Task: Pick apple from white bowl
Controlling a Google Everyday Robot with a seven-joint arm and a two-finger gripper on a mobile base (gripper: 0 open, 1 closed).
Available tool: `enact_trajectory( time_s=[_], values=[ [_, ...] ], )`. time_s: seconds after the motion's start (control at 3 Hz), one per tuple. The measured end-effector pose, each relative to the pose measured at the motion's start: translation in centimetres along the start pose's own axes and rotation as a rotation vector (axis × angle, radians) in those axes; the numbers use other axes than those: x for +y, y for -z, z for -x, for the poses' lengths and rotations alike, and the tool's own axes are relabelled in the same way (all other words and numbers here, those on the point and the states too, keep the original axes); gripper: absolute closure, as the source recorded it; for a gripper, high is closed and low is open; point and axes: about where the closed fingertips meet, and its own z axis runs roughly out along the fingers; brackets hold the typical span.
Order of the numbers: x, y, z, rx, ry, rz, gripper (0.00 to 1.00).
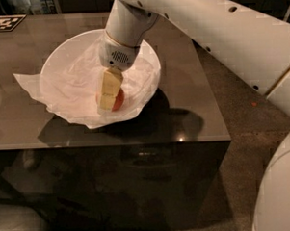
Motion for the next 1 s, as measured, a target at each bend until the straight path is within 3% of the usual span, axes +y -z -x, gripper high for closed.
enact_trajectory(
  time_s=[0.33, 0.67, 1.0],
  values=[
    [-0.3, -0.2, -1.5, -0.035, 0.009, -0.022, 0.0],
    [-0.3, -0.2, -1.5, -0.036, 0.008, -0.022, 0.0],
    [-0.4, -1.8, -2.0, -0.055, -0.006, 0.007, 0.0]
  ],
)
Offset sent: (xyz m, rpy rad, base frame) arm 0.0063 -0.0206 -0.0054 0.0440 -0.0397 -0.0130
